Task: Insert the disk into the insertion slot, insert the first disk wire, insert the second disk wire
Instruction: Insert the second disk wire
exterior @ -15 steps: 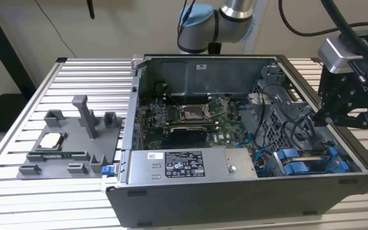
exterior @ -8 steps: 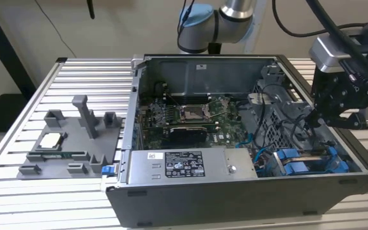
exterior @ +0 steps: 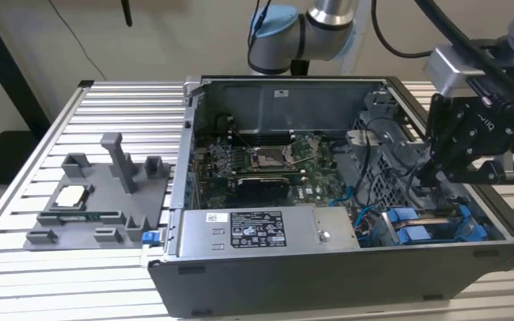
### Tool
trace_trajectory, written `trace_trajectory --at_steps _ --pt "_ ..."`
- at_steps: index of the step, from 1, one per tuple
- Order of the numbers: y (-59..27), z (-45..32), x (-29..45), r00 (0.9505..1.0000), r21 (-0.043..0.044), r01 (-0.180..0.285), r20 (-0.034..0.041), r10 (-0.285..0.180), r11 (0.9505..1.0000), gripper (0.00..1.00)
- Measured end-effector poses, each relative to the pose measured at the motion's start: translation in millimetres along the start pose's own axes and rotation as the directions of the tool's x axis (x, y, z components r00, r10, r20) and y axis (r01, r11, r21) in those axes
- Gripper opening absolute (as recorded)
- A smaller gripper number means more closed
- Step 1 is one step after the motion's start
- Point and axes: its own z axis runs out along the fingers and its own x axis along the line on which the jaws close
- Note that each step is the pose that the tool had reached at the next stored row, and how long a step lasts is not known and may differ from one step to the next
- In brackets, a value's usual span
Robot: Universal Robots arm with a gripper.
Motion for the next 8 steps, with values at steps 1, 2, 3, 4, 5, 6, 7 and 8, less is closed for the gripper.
trace_trajectory --at_steps 1,2,3,4,5,6,7,8 --pt "0.2 0.0 0.0 0.9999 -0.0084 -0.002 -0.0101 0.001 1.0 0.16" --pt "0.3 0.0 0.0 0.9998 -0.0165 -0.003 -0.0195 0.003 0.9999 0.16" --pt "0.3 0.0 0.0 0.9996 -0.0245 -0.005 -0.0292 0.004 0.9997 0.16" --pt "0.3 0.5 0.1 0.9994 -0.0286 -0.005 -0.0333 0.004 0.9996 0.16" --pt "0.3 1.0 0.1 0.9994 -0.0287 -0.005 -0.0332 0.004 0.9996 0.16" --pt "0.3 1.4 0.2 0.9994 -0.0288 -0.004 -0.0334 0.003 0.9996 0.16" --pt "0.3 1.9 0.2 0.9994 -0.0289 -0.004 -0.0336 0.003 0.9996 0.16" --pt "0.2 2.4 0.3 0.9994 -0.0289 -0.003 -0.0339 0.002 0.9996 0.16"
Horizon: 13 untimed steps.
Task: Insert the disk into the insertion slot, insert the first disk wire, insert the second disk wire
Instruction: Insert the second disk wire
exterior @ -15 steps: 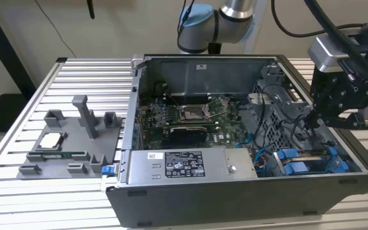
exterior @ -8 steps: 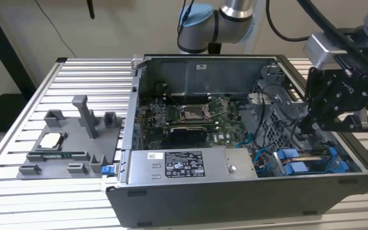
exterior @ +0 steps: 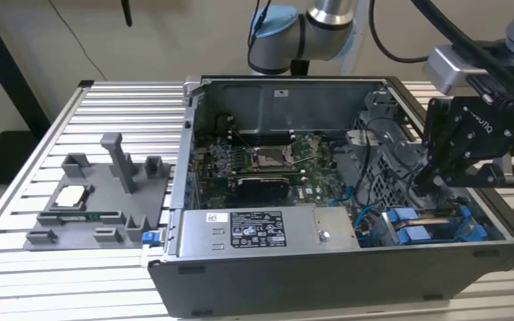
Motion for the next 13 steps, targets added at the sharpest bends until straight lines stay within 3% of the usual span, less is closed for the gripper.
trace_trajectory --at_steps 6,13 --pt "-2.4 4.2 0.5 1.0 -0.0023 0.0 -0.0043 0.0 1.0 0.16" --pt "-14.0 9.8 2.5 1.0 -0.0095 -0.001 -0.0052 0.001 1.0 0.16"
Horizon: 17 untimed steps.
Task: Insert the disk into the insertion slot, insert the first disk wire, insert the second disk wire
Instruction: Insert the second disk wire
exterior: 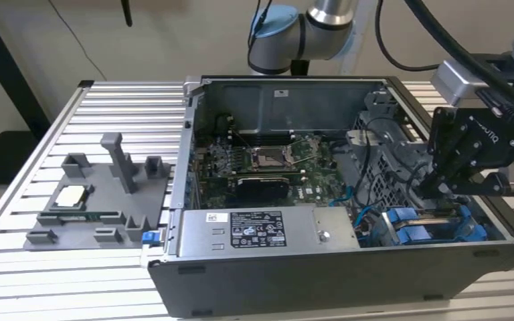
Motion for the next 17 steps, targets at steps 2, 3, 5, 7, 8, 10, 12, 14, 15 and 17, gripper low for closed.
trace_trajectory --at_steps 2,3,5,7,8,10,12,14,15,17 --pt "-2.0 1.5 0.5 1.0 -0.0012 0.0 -0.0002 0.0 1.0 0.16" --pt "-3.0 2.3 0.7 1.0 -0.0018 0.0 -0.0003 0.0 1.0 0.16" --pt "-5.1 4.0 0.9 1.0 -0.0026 0.0 -0.0003 0.0 1.0 0.16" --pt "-7.0 5.6 1.2 1.0 -0.0031 0.0 -0.0002 0.0 1.0 0.16" --pt "-7.6 6.4 1.3 1.0 -0.0031 0.0 -0.0002 0.0 1.0 0.16" --pt "-9.0 7.8 1.5 1.0 -0.0033 0.0 -0.0002 0.0 1.0 0.16" --pt "-10.2 8.5 1.6 1.0 -0.0034 0.0 -0.0004 0.0 1.0 0.16" --pt "-11.5 9.1 1.6 1.0 -0.0034 0.0 -0.0004 0.0 1.0 0.16" --pt "-11.9 9.4 1.6 1.0 -0.0033 0.0 -0.0004 0.0 1.0 0.16" --pt "-12.6 10.1 1.9 1.0 -0.0033 0.0 -0.0002 0.0 1.0 0.16"
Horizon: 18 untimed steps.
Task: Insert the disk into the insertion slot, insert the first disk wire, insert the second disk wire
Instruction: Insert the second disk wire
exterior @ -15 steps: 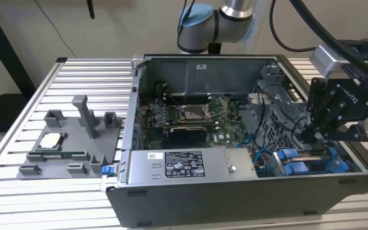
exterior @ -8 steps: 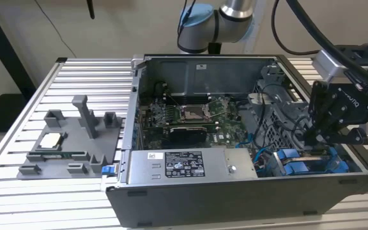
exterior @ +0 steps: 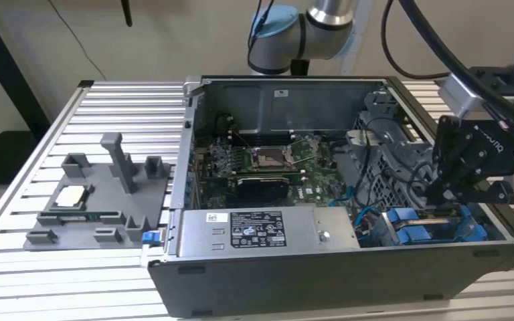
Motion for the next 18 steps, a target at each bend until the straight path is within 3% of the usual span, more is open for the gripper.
trace_trajectory --at_steps 18 --pt "-3.2 7.2 1.4 1.0 0.0001 -0.001 0.0 0.001 1.0 0.16"
